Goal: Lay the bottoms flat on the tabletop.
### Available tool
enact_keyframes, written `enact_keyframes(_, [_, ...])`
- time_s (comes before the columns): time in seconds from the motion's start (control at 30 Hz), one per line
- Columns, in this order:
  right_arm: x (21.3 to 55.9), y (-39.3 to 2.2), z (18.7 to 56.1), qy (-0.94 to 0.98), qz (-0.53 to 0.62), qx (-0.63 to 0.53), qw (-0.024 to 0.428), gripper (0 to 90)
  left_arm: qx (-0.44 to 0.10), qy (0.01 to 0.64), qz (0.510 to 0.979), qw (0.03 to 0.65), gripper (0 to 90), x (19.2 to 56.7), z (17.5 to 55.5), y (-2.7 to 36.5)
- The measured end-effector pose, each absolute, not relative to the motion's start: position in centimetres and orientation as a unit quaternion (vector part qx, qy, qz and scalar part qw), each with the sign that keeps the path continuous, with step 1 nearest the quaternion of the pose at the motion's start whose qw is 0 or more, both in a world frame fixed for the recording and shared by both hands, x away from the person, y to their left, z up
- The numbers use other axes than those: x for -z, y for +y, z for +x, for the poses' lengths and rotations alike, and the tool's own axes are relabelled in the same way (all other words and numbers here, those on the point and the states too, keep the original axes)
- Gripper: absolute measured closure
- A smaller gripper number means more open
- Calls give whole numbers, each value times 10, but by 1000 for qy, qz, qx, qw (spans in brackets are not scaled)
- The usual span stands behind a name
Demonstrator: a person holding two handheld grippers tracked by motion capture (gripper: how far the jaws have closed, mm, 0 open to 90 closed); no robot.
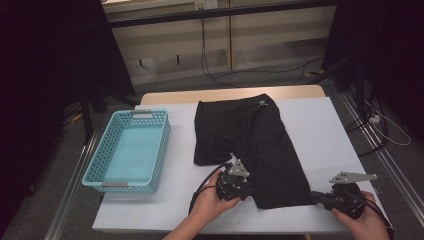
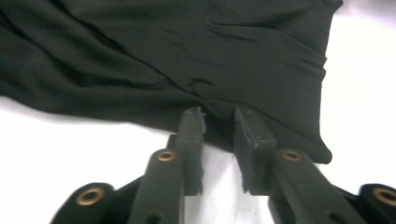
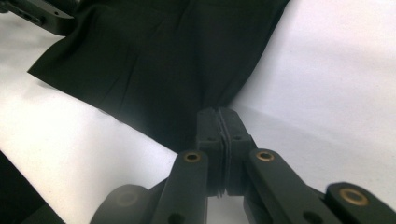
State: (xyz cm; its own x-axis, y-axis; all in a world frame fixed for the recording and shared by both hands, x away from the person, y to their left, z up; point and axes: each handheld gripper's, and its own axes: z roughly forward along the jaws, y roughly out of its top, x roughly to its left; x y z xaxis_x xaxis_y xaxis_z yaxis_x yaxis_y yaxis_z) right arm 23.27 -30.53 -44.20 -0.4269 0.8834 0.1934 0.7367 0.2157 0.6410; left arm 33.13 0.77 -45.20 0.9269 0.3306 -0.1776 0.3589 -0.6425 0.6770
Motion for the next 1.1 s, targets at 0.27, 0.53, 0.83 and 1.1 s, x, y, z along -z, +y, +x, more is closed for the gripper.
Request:
enact_keyframes(0.27, [441, -306, 232, 773, 522, -343, 108, 889, 53, 173, 907, 380, 900, 446, 332, 9])
enact_keyframes(0.53, [440, -305, 226, 782, 515, -337, 102, 890, 65, 156, 909, 382, 900, 438, 329, 16])
enact_keyframes(0.83, [439, -313, 206, 775, 520, -348, 90, 890, 87, 135, 911, 380, 900, 435, 325, 17])
enact_keyframes(1.1, [433, -308, 222, 778, 516, -339, 120, 716, 80, 130, 910, 386, 844, 436, 329, 22])
